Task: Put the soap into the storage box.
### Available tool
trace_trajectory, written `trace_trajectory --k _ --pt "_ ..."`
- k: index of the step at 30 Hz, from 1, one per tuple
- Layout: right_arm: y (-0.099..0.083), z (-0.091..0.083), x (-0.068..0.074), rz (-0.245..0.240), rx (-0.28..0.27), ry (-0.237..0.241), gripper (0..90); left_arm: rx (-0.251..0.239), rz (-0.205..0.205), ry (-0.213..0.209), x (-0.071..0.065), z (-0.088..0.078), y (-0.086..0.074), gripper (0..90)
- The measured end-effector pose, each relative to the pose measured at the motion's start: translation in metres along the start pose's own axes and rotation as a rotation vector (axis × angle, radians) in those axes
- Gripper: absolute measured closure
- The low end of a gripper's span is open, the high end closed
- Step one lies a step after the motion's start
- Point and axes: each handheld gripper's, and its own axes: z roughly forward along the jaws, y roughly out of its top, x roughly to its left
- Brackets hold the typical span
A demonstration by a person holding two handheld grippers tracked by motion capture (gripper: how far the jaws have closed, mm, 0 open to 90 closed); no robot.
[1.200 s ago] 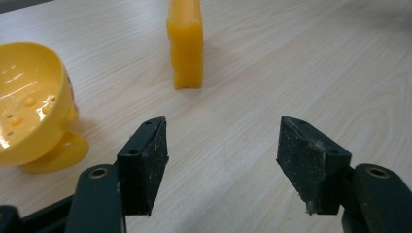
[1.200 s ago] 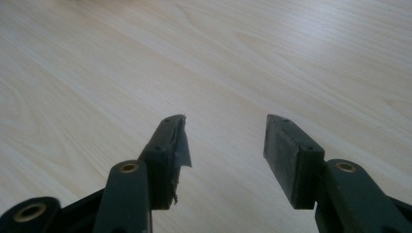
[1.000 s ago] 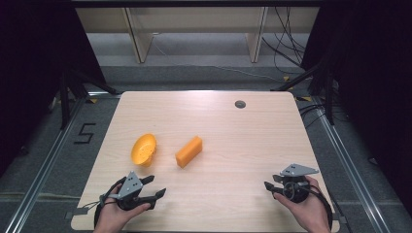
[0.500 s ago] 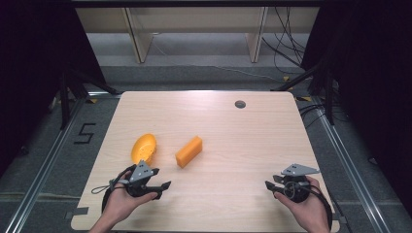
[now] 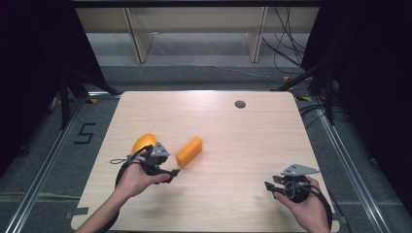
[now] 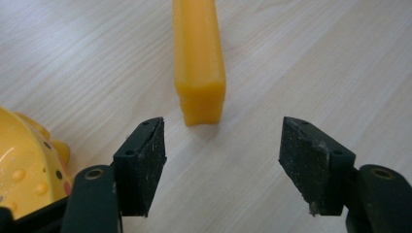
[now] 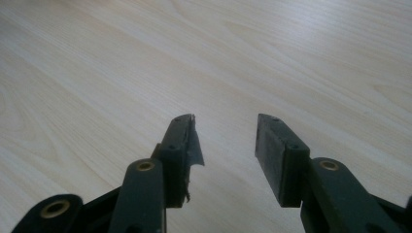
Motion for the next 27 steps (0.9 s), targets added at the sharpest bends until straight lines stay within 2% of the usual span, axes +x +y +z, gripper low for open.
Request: trace_trajectory --k 3,4,5,9,10,11,12,14,16,17,18,19,20,21,22,23,27 --pt "0.000 0.000 -0.001 -0.026 -0.007 -0.010 58.0 0.047 -0.010 -0.001 0.004 0.008 0.009 31.8" --pt "0.000 -0.001 -0.001 -0.015 0.004 -0.010 57.9 0.057 -0.002 0.007 0.005 0.009 0.012 31.5" --pt "0.000 -0.001 -0.001 -0.016 0.004 -0.010 57.8 0.059 -0.015 0.010 0.005 0.011 0.014 31.2" --pt "0.000 0.001 -0.004 -0.043 -0.018 -0.009 57.8 0.081 -0.014 0.017 0.005 0.020 0.024 30.6" --pt "0.000 0.001 -0.004 -0.041 -0.022 -0.008 57.6 0.084 -0.012 0.015 0.005 0.022 0.026 30.5" --pt "0.000 0.000 -0.002 -0.015 -0.012 -0.004 57.6 0.095 -0.001 0.013 0.006 0.025 0.029 30.5" --pt "0.000 0.000 -0.001 0.001 -0.001 -0.003 57.6 0.099 -0.027 0.017 0.006 0.030 0.031 30.3" --pt "0.000 0.000 -0.003 -0.024 -0.013 -0.007 57.5 0.110 -0.030 0.018 0.007 0.034 0.034 30.2" --pt "0.000 -0.001 -0.001 -0.005 0.000 -0.005 57.5 0.118 -0.025 0.010 0.009 0.039 0.038 30.1" --pt "-0.001 -0.001 -0.002 -0.010 0.000 -0.006 57.5 0.118 -0.025 0.010 0.009 0.039 0.038 30.1" --pt "-0.001 0.000 -0.002 -0.008 0.001 -0.005 57.4 0.124 -0.050 0.005 0.010 0.045 0.040 30.1" --pt "-0.001 0.000 -0.003 -0.007 0.003 -0.004 57.4 0.150 -0.038 -0.004 0.011 0.046 0.042 30.1" --pt "-0.001 -0.001 -0.002 0.006 0.010 -0.001 57.4 0.141 -0.037 0.007 0.011 0.049 0.042 30.1" --pt "-0.001 0.000 -0.004 -0.023 -0.003 -0.004 57.4 0.153 -0.038 0.005 0.012 0.050 0.043 30.1" --pt "-0.001 -0.001 -0.003 0.002 0.006 -0.002 57.3 0.146 -0.039 0.002 0.012 0.052 0.044 30.1" --pt "-0.001 0.000 -0.003 -0.005 -0.002 -0.002 57.3 0.160 -0.038 -0.001 0.012 0.053 0.045 30.1" --pt "-0.001 0.001 -0.003 -0.009 0.016 -0.002 57.1 0.164 -0.037 -0.001 0.010 0.057 0.049 30.7"
